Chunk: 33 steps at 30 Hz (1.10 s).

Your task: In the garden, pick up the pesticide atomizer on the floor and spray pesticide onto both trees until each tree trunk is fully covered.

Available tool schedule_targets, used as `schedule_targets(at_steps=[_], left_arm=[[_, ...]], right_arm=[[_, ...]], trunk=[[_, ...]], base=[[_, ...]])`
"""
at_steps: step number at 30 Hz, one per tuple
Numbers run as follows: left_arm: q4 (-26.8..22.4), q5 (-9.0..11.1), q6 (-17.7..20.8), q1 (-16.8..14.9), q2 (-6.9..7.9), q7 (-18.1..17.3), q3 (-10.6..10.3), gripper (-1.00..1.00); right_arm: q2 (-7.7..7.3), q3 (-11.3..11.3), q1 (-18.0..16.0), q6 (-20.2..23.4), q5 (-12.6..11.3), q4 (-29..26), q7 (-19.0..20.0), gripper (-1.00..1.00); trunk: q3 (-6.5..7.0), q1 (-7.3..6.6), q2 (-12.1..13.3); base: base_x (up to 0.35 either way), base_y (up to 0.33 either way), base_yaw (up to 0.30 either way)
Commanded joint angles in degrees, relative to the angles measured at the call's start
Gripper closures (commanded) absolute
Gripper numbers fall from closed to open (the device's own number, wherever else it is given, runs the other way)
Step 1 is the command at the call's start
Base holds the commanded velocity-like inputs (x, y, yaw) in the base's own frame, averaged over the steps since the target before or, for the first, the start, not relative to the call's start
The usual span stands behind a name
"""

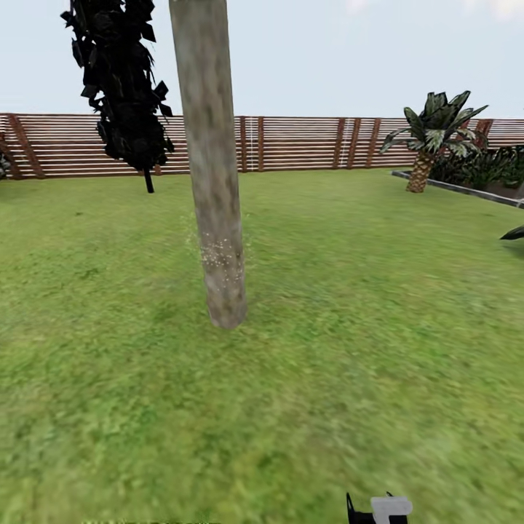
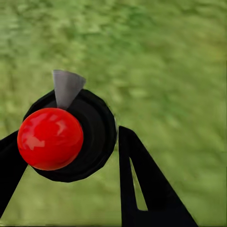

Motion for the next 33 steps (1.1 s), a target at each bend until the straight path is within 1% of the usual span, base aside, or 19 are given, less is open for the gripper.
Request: schedule_targets(at_steps=[1,14,26,33], left_arm=[[0.1,-0.6,-0.2,-0.1,0.01,0.2,0.4,1.00],[0.1,-0.6,-0.2,-0.1,0.01,0.2,0.5,1.00],[0.1,-0.5,-0.2,-0.1,0.01,0.2,0.5,1.00],[0.1,-0.5,-0.2,-0.1,0.02,0.2,0.6,1.00]], right_arm=[[-0.01,0.5,0.0,0.0,0.2,0.0,-0.6,-1.00],[0.09,0.5,0.0,0.0,0.2,0.0,-0.5,-1.00],[0.09,0.5,0.0,0.0,0.3,0.0,-0.5,-1.00],[0.09,0.5,0.0,0.0,0.3,0.0,-0.5,-1.00]], trunk=[[-0.02,-0.01,0.0],[0.08,-0.01,0.0],[0.08,-0.01,0.0],[0.08,-0.01,0.0]], base=[[0.000,0.000,0.275],[-0.005,0.000,0.280],[-0.306,0.000,0.282],[-0.058,0.000,0.282]])
